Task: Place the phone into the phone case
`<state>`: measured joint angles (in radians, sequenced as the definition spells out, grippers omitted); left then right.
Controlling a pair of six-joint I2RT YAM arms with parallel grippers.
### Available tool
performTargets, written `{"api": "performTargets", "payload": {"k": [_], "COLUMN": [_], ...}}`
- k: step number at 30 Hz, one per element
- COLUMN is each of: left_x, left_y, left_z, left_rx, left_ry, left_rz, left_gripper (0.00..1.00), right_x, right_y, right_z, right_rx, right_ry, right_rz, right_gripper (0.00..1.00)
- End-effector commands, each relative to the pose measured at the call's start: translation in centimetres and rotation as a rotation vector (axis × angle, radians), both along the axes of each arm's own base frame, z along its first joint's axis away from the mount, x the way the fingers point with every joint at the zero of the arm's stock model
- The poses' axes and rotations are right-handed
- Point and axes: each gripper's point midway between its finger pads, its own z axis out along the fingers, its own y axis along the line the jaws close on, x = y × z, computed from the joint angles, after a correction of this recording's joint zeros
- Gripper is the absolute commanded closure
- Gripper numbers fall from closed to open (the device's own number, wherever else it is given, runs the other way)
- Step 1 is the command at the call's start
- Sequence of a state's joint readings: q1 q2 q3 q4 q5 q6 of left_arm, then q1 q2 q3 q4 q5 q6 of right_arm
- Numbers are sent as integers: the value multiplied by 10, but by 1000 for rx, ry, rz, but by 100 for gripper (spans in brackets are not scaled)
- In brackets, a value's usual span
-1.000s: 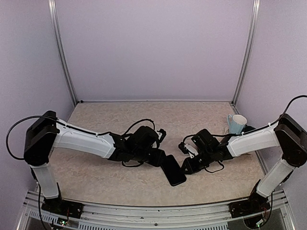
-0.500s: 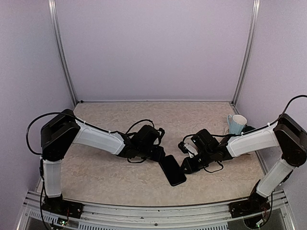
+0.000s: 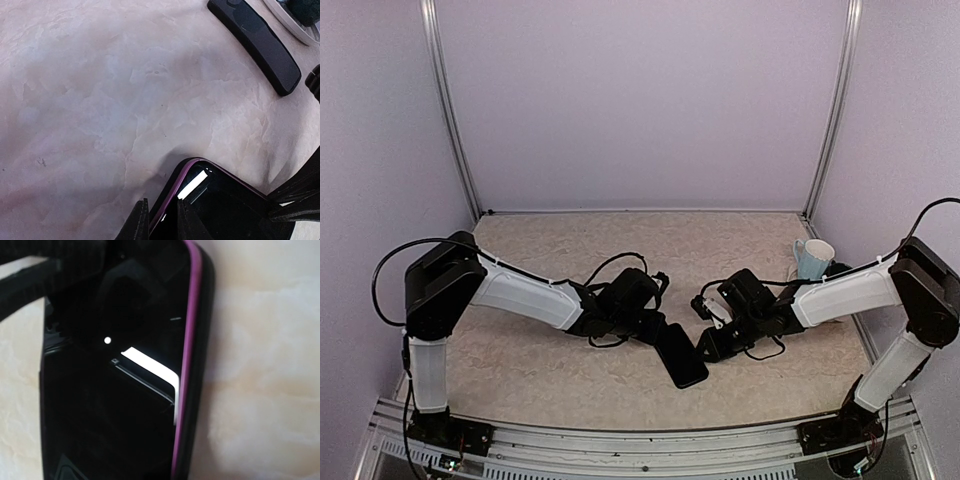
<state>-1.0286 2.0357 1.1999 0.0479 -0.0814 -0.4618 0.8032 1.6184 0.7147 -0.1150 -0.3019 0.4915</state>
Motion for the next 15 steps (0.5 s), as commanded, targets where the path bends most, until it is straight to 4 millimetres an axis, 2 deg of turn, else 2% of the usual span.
{"api": "performTargets", "payload": {"k": [1,3,5,8,10,15], "left_x": [-26,-31,-41,-70,-84,-110], "left_y": [11,14,10,-5,-8,7], "left_z": [-25,-38,-42,-41,-48,-88], "left_rx": [113,135,134,136,168,258], "left_ry": [76,115,134,152,167,297], "left_rz": [-34,-48,-93,-213,-265,-318], "left_gripper": [81,82,82,81,81,84], "right_x": [-23,-22,-20,-18,-17,-12], "right_y": [-45,-46,-46,-44,-42,-38], "right_z": [-53,-51,-50,-47,-46,-40], "right_rx": [-244,-246,-251,-243,-238,-229], "right_ry": [77,69,63,60,58,50], "right_rz": [-23,-26,-30,-35,-36,-43], "right_gripper": [86,85,85,85,85,85]}}
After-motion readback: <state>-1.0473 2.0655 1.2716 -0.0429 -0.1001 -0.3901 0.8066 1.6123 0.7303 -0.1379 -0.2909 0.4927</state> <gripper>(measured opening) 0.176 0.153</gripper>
